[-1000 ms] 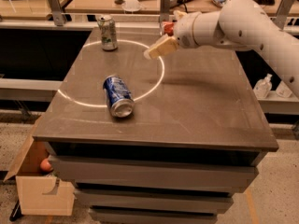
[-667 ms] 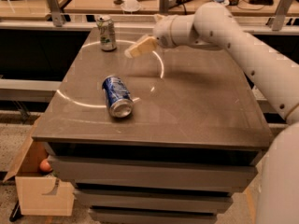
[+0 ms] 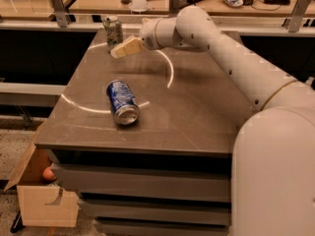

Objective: Move 7up can near pepsi can

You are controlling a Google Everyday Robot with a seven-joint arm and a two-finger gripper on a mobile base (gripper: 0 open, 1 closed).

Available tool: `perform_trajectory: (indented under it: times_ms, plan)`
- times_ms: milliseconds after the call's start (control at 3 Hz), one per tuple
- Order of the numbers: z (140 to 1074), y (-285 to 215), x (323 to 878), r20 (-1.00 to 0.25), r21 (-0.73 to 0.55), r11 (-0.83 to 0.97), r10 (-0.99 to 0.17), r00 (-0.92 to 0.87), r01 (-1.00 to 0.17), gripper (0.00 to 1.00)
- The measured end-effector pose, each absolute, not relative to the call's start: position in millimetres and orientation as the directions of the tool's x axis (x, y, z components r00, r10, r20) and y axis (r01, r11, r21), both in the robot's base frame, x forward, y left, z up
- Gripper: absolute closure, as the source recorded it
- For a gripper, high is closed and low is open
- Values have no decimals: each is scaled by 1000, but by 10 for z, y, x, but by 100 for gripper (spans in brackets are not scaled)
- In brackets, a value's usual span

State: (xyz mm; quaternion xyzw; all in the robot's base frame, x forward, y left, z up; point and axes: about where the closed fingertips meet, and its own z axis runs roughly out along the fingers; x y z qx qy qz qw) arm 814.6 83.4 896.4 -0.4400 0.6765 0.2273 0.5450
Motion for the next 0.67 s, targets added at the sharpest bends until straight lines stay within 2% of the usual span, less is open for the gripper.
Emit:
perform_trajectory:
  times_ms: [333,667]
  plan:
    - [8885,1108,8438,-945,-150,532,-324,-37,-833,1]
    - [8859,1313,8584,-950,-141,524,-310,-33,-840,21]
